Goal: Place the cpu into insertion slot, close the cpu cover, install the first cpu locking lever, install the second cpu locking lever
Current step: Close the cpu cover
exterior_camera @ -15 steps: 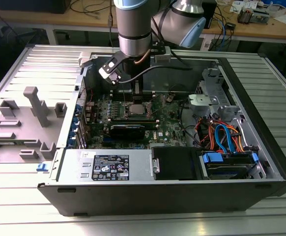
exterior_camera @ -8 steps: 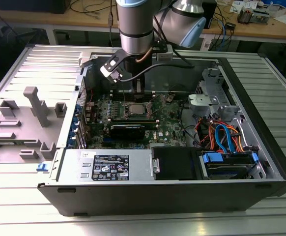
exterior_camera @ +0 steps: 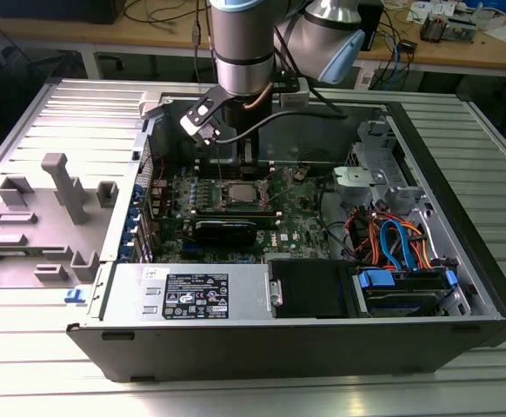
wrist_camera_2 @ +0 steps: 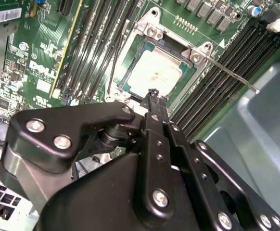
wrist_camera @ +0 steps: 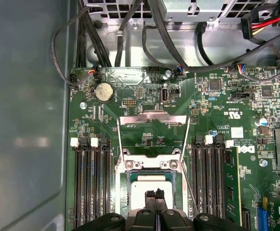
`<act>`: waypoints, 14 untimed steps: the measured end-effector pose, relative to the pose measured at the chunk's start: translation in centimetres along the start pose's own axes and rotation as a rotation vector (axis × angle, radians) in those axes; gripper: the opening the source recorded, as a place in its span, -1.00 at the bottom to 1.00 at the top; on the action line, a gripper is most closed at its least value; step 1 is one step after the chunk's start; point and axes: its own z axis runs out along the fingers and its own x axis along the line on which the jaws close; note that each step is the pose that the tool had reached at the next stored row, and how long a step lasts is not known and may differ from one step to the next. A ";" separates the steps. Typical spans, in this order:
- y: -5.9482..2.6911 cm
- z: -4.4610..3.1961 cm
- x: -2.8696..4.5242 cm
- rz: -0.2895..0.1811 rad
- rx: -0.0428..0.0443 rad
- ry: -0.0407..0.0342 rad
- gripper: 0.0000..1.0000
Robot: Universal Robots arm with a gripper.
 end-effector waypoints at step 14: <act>0.02 -0.41 0.03 0.000 0.0037 -0.0011 -0.79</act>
